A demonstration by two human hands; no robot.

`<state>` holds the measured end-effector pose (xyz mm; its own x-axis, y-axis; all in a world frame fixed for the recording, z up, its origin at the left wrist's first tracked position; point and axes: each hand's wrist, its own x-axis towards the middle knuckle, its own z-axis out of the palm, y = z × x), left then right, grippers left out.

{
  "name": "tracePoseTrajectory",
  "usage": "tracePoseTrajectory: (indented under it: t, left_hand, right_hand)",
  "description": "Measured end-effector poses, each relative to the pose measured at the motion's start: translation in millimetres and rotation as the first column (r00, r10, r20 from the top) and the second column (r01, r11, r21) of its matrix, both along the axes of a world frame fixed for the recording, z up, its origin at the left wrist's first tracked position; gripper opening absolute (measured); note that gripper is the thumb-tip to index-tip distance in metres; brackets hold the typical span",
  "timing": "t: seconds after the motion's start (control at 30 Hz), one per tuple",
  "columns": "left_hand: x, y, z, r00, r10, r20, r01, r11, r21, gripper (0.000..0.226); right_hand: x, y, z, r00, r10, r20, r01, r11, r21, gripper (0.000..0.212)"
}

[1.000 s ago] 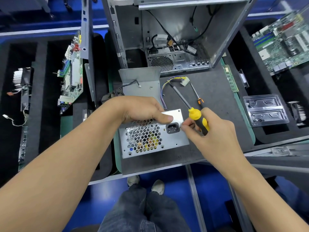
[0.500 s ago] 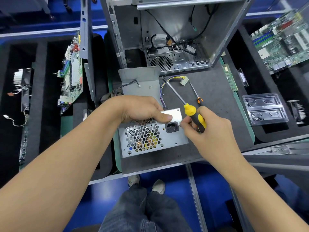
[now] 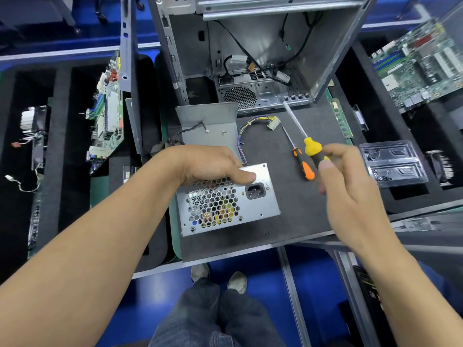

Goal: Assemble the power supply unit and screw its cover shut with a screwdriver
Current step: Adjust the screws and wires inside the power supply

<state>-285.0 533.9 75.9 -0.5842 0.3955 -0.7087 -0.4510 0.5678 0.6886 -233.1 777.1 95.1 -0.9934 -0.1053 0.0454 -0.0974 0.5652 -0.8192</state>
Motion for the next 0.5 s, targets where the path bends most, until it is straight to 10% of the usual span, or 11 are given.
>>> tracePoseTrajectory:
  t: [0.23, 0.5]
  left_hand:
    - [-0.4, 0.3, -0.6, 1.0, -0.009, 0.0, 0.009, 0.999, -0.032, 0.04]
    - [-1.2, 0.0, -2.4, 1.0, 0.003, -0.004, -0.003, 0.999, -0.036, 0.04]
  right_hand:
    - [-14.7, -0.8, 9.2, 0.972, -0.232, -0.024, 0.165, 0.756, -0.633, 0.011]
    - [-12.6, -15.2, 22.5, 0.952, -0.185, -0.245, 0.072, 0.909, -0.41, 0.031]
